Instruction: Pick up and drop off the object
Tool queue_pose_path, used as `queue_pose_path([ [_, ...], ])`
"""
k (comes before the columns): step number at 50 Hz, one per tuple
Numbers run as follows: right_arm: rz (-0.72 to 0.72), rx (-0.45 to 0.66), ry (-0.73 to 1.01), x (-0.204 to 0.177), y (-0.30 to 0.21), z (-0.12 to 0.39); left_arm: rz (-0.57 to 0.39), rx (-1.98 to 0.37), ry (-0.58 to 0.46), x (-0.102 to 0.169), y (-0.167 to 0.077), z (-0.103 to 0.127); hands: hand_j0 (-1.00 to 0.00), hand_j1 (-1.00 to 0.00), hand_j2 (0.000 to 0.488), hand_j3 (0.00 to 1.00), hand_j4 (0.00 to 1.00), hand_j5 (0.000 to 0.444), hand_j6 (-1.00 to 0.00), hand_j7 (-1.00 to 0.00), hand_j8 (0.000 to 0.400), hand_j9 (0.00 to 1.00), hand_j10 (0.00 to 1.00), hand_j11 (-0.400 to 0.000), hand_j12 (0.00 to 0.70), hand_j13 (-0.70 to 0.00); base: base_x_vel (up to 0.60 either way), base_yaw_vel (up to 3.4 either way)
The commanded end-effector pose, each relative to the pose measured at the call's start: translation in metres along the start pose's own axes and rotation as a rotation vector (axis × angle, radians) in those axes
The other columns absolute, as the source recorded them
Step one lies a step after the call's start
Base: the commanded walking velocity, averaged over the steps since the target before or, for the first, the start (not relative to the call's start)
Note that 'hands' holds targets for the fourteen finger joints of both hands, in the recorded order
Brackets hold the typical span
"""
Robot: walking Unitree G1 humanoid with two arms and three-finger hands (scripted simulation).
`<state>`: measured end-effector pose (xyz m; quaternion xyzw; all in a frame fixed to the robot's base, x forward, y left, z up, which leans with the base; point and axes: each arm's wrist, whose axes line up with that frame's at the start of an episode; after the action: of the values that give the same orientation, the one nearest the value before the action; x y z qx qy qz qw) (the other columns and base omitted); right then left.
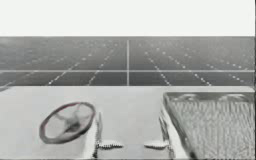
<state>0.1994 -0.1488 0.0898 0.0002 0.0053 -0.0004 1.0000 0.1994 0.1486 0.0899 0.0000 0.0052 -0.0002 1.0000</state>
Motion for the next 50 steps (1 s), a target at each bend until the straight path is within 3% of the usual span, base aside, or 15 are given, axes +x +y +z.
queue_pose_path([
  [1, -0.219, -0.151, -0.235, 0.046, 0.008, -0.044, 0.204, -0.08, -0.145, 0.057, -0.033, -0.007, 0.0, 0.0, 0.0, 0.0, 0.0, 0.0, 0.0, 0.0, 0.0, 0.0, 0.0, 0.0, 0.0, 0.0, 0.0, 0.0],
  [4, -0.227, -0.153, -0.239, 0.025, 0.017, -0.039, 0.212, -0.088, -0.084, 0.059, -0.022, 0.018, 0.0, 0.0, 0.0, 0.0, 0.0, 0.0, 0.0, 0.0, 0.0, 0.0, 0.0, 0.0, 0.0, 0.0, 0.0, 0.0],
  [6, -0.22, -0.148, -0.226, 0.013, 0.016, -0.037, 0.247, -0.026, -0.053, 0.063, 0.008, 0.027, 0.0, 0.0, 0.0, 0.0, 0.0, 0.0, 0.0, 0.0, 0.0, 0.0, 0.0, 0.0, 0.0, 0.0, 0.0, 0.0],
  [13, -0.229, -0.133, -0.225, 0.017, 0.018, -0.043, 0.237, 0.896, -0.119, 0.062, 0.028, 0.082, 0.0, 0.0, 0.0, 0.0, 0.0, 0.0, 0.0, 0.0, 0.0, 0.0, 0.0, 0.0, 0.0, 0.0, 0.0, 0.0],
  [18, -0.225, -0.108, -0.243, 0.02, 0.029, -0.041, 0.117, 1.255, 0.001, 0.069, 0.047, 0.066, 0.0, 0.0, 0.0, 0.0, 0.0, 0.0, 0.0, 0.0, 0.0, 0.0, 0.0, 0.0, 0.0, 0.0, 0.0, 0.0],
  [27, -0.238, -0.114, -0.237, 0.016, 0.025, -0.036, 0.009, 1.278, 0.175, 0.088, 0.064, 0.005, 0.0, 0.0, 0.0, 0.0, 0.0, 0.0, 0.0, 0.0, 0.0, 0.0, 0.0, 0.0, 0.0, 0.0, 0.0, 0.0],
  [29, -0.218, -0.112, -0.228, 0.021, 0.027, -0.04, 0.007, 1.263, 0.258, 0.096, 0.071, 0.002, 0.0, -0.26, 0.128, 0.0, 0.0, 0.0, 0.0, -0.26, 0.103, 0.0, 0.0, 0.0, 0.18, 0.0, 0.0, 0.0],
  [30, -0.214, -0.107, -0.233, 0.014, 0.026, -0.042, 0.048, 1.255, 0.203, 0.094, 0.075, -0.014, 0.0, -0.28, 0.142, 0.0, 0.0, 0.0, 0.0, -0.28, 0.113, 0.0, 0.0, 0.0, 0.198, 0.0, 0.0, 0.0],
  [31, -0.201, -0.105, -0.241, 0.015, 0.028, -0.041, 0.058, 1.201, 0.194, 0.096, 0.08, -0.024, -0.08, -1.0, 0.461, 0.0, 0.0, 0.0, -0.08, -1.0, 0.4, 0.0, 0.0, 0.0, 0.7, 0.0, 0.0, 0.0],
  [32, -0.197, -0.107, -0.237, 0.013, 0.024, -0.044, 0.021, 1.126, 0.222, 0.098, 0.072, -0.022, -1.0, -1.0, 0.0, 0.0, 0.0, 0.0, -1.0, -1.0, 0.4, 0.0, 0.0, 0.0, 0.7, 0.0, 0.0, 0.0],
  [34, -0.204, -0.109, -0.241, 0.016, 0.025, -0.045, 0.032, 1.122, 0.206, 0.092, 0.071, -0.036, -1.0, -1.0, 0.0, 0.0, 0.0, 0.0, -1.0, -1.0, 0.4, 0.0, 0.0, 0.0, 0.7, 0.0, 0.0, 0.0],
  [35, -0.2, -0.108, -0.233, 0.011, 0.024, -0.038, -0.004, 1.115, 0.288, 0.095, 0.07, -0.016, -1.0, -1.0, 0.0, 0.0, 0.0, 0.0, -1.0, -1.0, 0.4, 0.0, 0.0, 0.0, 0.7, 0.0, 0.0, 0.0],
  [40, -0.193, -0.099, -0.244, 0.007, 0.025, -0.037, 0.124, 1.055, 0.191, 0.082, 0.05, 0.009, -1.0, -1.0, 0.0, 0.0, 0.0, 0.0, -1.0, -1.0, 0.4, 0.0, 0.0, 0.0, 0.7, 0.0, 0.0, 0.0],
  [42, -0.19, -0.09, -0.244, 0.005, 0.031, -0.039, 0.081, 0.97, 0.123, 0.075, 0.059, 0.032, -1.0, -1.0, 0.0, 0.0, 0.0, 0.0, -1.0, -1.0, 0.4, 0.0, 0.0, 0.0, 0.7, 0.0, 0.0, 0.0],
  [50, -0.151, -0.118, -0.235, 0.013, 0.036, -0.046, -0.168, -0.022, 0.049, 0.054, 0.017, 0.114, -1.0, -1.0, 0.0, 0.0, 0.0, 0.0, -1.0, -1.0, 0.4, 0.0, 0.0, 0.0, 0.7, 0.0, 0.0, 0.0],
])
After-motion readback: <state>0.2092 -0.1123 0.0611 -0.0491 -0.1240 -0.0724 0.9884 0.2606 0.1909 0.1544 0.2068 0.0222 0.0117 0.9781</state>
